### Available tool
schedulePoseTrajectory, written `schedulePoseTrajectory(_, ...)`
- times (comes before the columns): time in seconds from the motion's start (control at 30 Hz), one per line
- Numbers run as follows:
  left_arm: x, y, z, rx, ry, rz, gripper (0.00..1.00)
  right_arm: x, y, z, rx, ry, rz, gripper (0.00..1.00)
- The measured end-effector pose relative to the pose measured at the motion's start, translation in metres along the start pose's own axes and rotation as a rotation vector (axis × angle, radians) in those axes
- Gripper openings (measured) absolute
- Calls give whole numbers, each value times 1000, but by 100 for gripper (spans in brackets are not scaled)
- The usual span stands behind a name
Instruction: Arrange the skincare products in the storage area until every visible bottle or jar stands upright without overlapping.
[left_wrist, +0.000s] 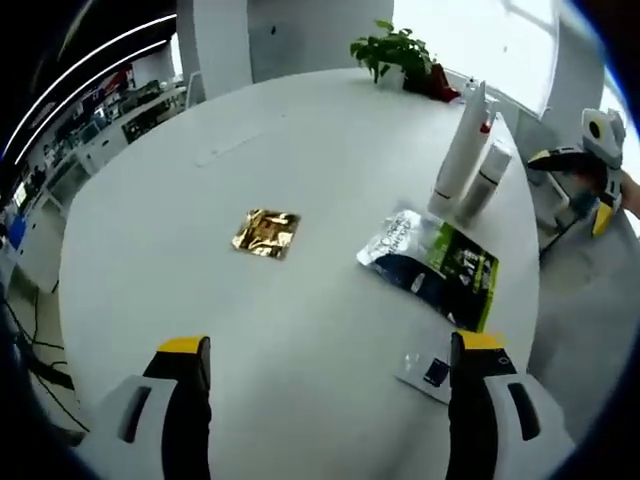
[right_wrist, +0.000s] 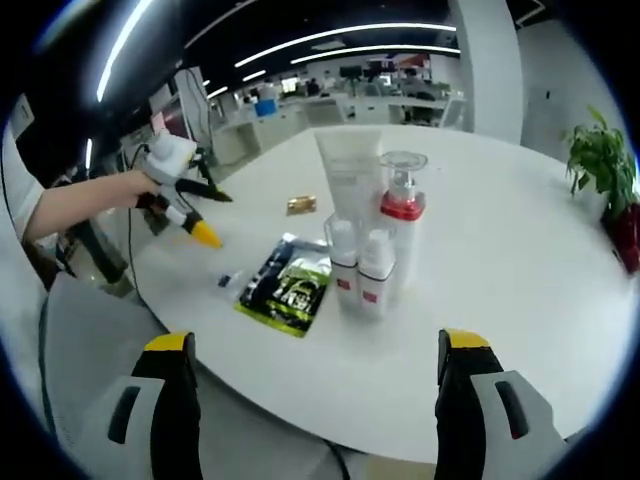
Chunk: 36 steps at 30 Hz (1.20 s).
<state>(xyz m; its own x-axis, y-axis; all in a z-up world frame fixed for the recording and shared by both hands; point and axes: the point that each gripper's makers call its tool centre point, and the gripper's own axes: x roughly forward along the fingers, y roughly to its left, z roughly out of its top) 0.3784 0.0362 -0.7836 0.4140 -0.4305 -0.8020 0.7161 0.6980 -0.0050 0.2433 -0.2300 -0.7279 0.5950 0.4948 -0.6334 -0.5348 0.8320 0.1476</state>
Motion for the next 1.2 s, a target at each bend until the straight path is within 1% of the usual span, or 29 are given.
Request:
schedulePoseTrajectory(0.07, 7, 6, 2, 15, 19, 3, 99, 0, -1, 0, 3, 2, -1, 99)
schedulePoseTrajectory(0.1, 8, 6, 3, 18, 24, 5, 99, 0, -1, -1, 3, 2, -1, 99)
schedulePoseTrajectory(0.23, 22, 13, 11, 41, 37, 0, 99, 0, -1, 1, 8, -3, -4, 99)
schedulePoseTrajectory(0.27, 24, 15, 13, 59, 46, -3, 98, 0, -1, 1, 9, -4, -4, 99)
schedulePoseTrajectory(0.3, 24, 16, 14, 67, 52, 0, 98, 0, -2, 1, 13, -6, -7, 99)
schedulePoseTrajectory(0.5, 40, 32, 33, 107, 69, -8, 96, -2, -6, 2, 41, -22, -14, 97)
schedulePoseTrajectory(0.53, 43, 35, 37, 121, 73, -13, 95, -1, -6, 3, 44, -23, -14, 97)
schedulePoseTrajectory(0.57, 44, 31, 38, 139, 70, -19, 94, -1, -6, 2, 45, -22, -14, 97)
schedulePoseTrajectory(0.6, 49, 33, 44, 165, 64, -25, 92, -1, -6, 2, 47, -23, -15, 97)
schedulePoseTrajectory(0.67, 59, 41, 53, 170, 69, -29, 91, -1, -7, 2, 52, -25, -14, 97)
schedulePoseTrajectory(0.73, 66, 44, 57, 164, 88, -35, 91, -1, -8, 2, 58, -25, -14, 97)
schedulePoseTrajectory(0.83, 80, 47, 66, 182, 104, -51, 89, -1, -8, 2, 59, -24, -15, 97)
schedulePoseTrajectory(0.93, 88, 51, 66, 195, 119, -54, 89, -1, -7, 3, 62, -32, -10, 98)
schedulePoseTrajectory(0.97, 85, 48, 65, 201, 125, -53, 88, -2, -7, 5, 63, -41, -10, 98)
schedulePoseTrajectory(1.0, 87, 49, 66, 204, 131, -56, 85, -2, -8, 6, 69, -53, -9, 98)
schedulePoseTrajectory(1.1, 94, 51, 68, 206, 144, -75, 78, -2, -9, 6, 80, -56, -13, 98)
schedulePoseTrajectory(1.13, 96, 51, 68, 208, 147, -76, 77, -2, -10, 6, 84, -58, -14, 98)
schedulePoseTrajectory(1.17, 101, 56, 68, 213, 155, -77, 76, -2, -11, 6, 87, -59, -16, 98)
schedulePoseTrajectory(1.2, 102, 58, 68, 214, 160, -74, 74, -3, -11, 6, 88, -59, -17, 98)
